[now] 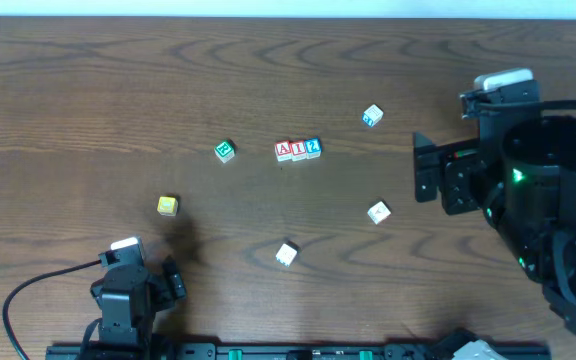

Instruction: Spell out Ai2

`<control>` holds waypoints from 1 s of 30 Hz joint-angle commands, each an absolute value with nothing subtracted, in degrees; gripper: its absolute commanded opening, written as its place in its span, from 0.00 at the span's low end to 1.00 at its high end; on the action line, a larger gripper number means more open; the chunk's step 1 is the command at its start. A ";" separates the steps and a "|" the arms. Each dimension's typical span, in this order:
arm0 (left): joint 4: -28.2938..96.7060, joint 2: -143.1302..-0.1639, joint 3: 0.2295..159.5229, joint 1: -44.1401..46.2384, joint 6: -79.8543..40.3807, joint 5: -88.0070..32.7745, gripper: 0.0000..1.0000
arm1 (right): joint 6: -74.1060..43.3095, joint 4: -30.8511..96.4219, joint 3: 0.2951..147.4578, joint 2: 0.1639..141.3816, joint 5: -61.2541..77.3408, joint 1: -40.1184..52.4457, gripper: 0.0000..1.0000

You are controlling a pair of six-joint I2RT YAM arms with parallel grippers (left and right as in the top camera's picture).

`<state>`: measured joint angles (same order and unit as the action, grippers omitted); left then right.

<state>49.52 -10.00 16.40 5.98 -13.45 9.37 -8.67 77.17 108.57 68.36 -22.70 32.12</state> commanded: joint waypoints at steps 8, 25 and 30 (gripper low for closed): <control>50.15 -9.72 16.23 5.61 -12.82 9.37 0.95 | -8.29 61.12 83.33 56.40 -12.69 13.80 0.99; 50.15 -9.72 16.23 5.61 -12.82 9.37 0.95 | -8.29 38.22 30.06 23.81 -10.00 10.02 0.99; 50.15 -9.72 16.23 5.61 -12.84 9.37 0.95 | -8.29 36.10 22.35 16.49 -5.87 8.91 0.99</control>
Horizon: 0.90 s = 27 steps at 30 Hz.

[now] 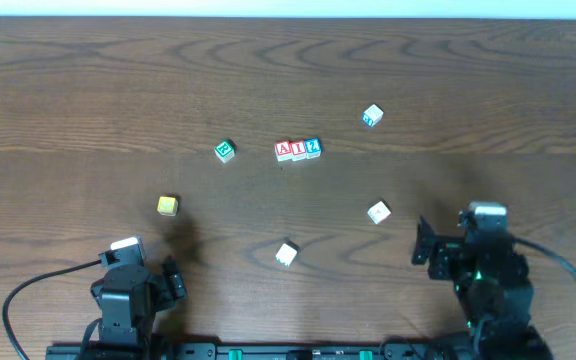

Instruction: Spell out Ai2

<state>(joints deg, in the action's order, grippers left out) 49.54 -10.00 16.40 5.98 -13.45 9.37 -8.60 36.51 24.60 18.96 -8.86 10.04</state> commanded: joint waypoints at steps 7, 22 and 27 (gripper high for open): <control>50.15 -9.72 16.23 5.61 -12.82 9.37 0.95 | -8.27 35.55 14.57 8.29 0.75 6.39 0.99; 50.15 -9.72 16.23 5.61 -12.84 9.37 0.95 | -8.27 35.75 8.84 0.27 0.69 6.17 0.99; 50.15 -9.72 16.23 5.61 -12.84 9.37 0.95 | -8.27 35.77 8.84 0.30 0.69 6.20 0.99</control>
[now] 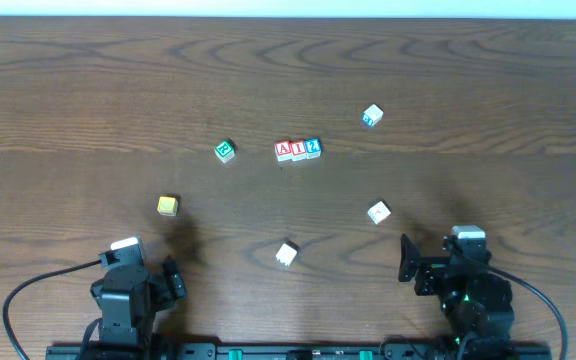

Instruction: Spell out Ai2

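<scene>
Three letter blocks stand touching in a row at the table's middle: a red A block (284, 150), a red I block (299, 150) and a blue 2 block (313, 148). My left gripper (175, 279) rests low at the near left edge; its fingers are too small to read. My right gripper (408, 259) sits at the near right edge, far from the row, with its jaw state unclear from above.
Loose blocks lie around the row: a green one (225, 151) to its left, a yellow one (168, 205), a white one (286, 254) near the front, a white one (378, 212) close to my right gripper, and a blue-marked one (371, 116) at the back.
My right arm has settled slightly lower and to the left at the near right edge. The blocks and my left arm have not moved.
My right arm was raised large at the right side, level with the block row. Then it stood down at the near right edge, and now rests a little lower there. The A, I, 2 row stayed in place throughout.
</scene>
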`<control>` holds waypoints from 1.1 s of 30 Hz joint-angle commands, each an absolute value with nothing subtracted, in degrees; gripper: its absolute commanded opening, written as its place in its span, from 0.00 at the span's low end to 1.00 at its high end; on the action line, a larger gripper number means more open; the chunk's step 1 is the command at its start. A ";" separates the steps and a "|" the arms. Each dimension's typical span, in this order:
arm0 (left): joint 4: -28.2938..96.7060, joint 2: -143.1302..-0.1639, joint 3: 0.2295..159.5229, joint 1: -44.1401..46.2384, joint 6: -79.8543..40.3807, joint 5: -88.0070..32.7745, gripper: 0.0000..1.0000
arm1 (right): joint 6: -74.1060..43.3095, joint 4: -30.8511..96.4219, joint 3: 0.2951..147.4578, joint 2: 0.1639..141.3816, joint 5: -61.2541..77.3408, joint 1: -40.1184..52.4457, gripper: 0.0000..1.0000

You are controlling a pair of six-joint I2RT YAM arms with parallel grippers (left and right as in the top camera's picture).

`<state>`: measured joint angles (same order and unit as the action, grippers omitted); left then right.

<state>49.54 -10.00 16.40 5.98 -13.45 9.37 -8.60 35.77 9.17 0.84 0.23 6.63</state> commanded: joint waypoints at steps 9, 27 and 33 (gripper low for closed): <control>50.15 -9.72 16.23 5.61 -12.82 9.37 0.95 | -8.27 35.77 8.84 0.32 0.69 6.17 0.99; 50.83 -7.16 16.23 5.80 -12.80 9.56 0.95 | -8.27 35.75 8.84 0.32 0.69 6.17 0.99; 54.39 -0.19 16.23 5.78 -12.80 12.25 0.95 | -8.27 35.77 8.84 0.32 0.69 6.17 0.99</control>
